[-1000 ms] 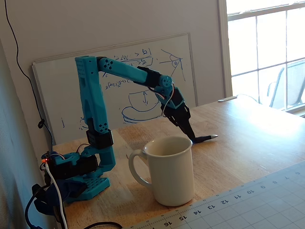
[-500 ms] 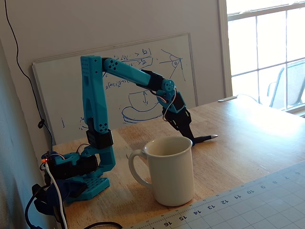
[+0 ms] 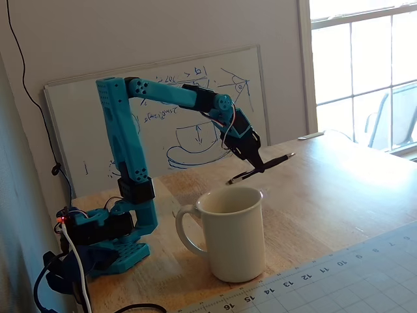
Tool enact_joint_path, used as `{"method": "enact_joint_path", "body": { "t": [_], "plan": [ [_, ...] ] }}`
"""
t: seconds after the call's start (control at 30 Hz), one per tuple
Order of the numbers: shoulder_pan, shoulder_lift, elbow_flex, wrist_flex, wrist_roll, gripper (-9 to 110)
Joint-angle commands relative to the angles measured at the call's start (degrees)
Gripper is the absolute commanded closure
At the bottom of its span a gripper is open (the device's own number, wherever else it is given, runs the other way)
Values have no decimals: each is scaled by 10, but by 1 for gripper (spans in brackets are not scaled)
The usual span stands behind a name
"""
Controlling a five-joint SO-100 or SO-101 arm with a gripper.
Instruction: Grasp a pen and put it in a mug.
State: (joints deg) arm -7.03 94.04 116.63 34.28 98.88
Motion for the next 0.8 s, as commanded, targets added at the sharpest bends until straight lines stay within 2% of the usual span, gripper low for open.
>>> {"method": "enact_joint_path", "body": {
  "t": [0.0,0.4,0.77],
  "plan": [
    [2,113,-28,-9,-43,100],
    [29,243,-27,-9,-362,100],
    [72,348,-28,-9,-882,100]
  ]
}}
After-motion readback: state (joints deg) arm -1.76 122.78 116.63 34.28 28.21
